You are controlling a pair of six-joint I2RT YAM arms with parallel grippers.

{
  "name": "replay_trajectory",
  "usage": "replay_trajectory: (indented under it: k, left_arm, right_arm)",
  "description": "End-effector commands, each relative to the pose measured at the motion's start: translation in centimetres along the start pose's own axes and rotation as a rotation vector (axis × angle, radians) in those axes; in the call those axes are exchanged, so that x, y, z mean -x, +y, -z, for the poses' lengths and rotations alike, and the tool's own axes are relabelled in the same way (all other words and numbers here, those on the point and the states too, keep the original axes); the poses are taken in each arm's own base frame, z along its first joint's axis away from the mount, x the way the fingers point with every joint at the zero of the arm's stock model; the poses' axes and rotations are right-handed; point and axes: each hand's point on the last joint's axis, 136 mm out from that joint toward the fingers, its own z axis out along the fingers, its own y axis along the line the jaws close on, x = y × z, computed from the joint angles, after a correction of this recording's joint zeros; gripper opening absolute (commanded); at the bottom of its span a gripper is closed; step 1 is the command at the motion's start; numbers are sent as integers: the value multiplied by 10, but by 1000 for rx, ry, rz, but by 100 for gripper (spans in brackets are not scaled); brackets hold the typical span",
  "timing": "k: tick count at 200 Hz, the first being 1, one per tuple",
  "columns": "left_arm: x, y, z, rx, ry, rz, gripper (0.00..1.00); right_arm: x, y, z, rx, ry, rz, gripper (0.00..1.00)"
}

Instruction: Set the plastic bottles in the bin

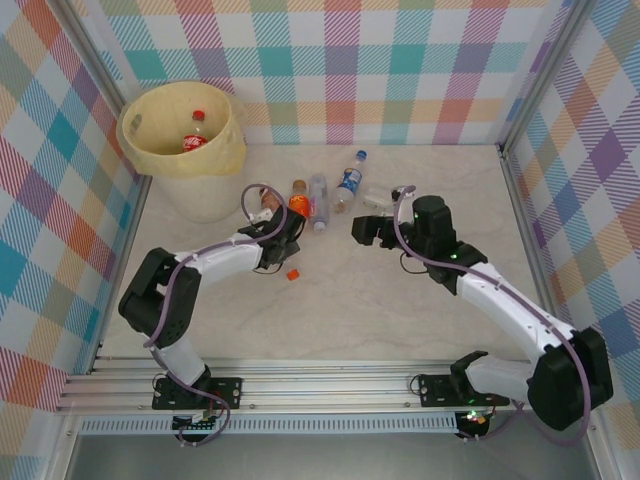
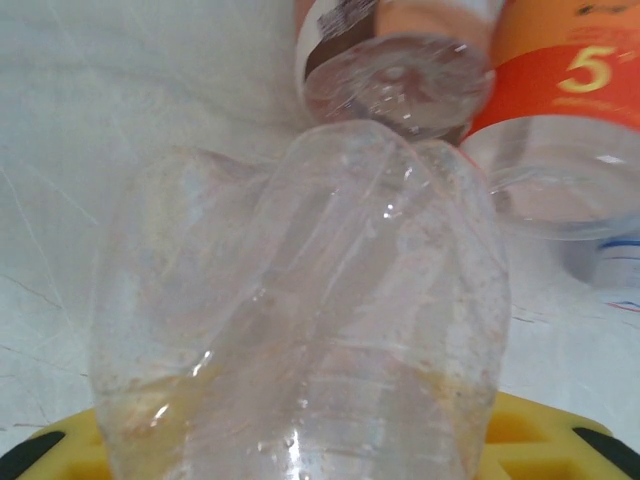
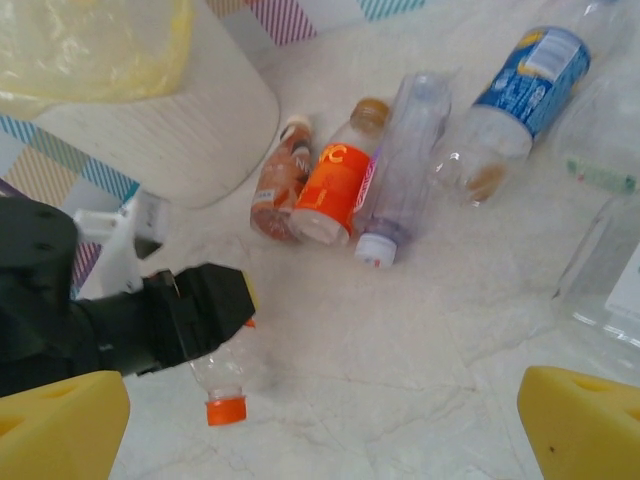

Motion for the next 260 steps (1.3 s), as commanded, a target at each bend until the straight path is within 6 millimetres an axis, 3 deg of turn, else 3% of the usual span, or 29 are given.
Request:
replay_trajectory:
  k: [1,45,102,142,203,234,260]
  left_arm:
    - [9,-9,20,-52,-13,-50,42]
    - [41,-37,59,-184,-54,-92,41]
    - [120,-74,128,-365,-222,-114,41]
    - [173,-87,167,-431,-356,-95,41]
    - [271,-83,224,-379,-654,-113,41]
    - [322,-57,236,-304,-750,-84,41]
    - [354,-32,234,-243,-787,-58,41]
  right_arm:
    - [16,20,-5,86,-10,-28,100]
    - [24,26,-15,117,-8,-77,100]
    - [52,45,-7,184,-103,-47,100]
    - [63,53,-3,207,-125,-36,100]
    - [69,57,-5,220,-132,-39,100]
    - [68,56,-3,209,-134,-34,100]
    - [67,51,-2,189,-142,-31,100]
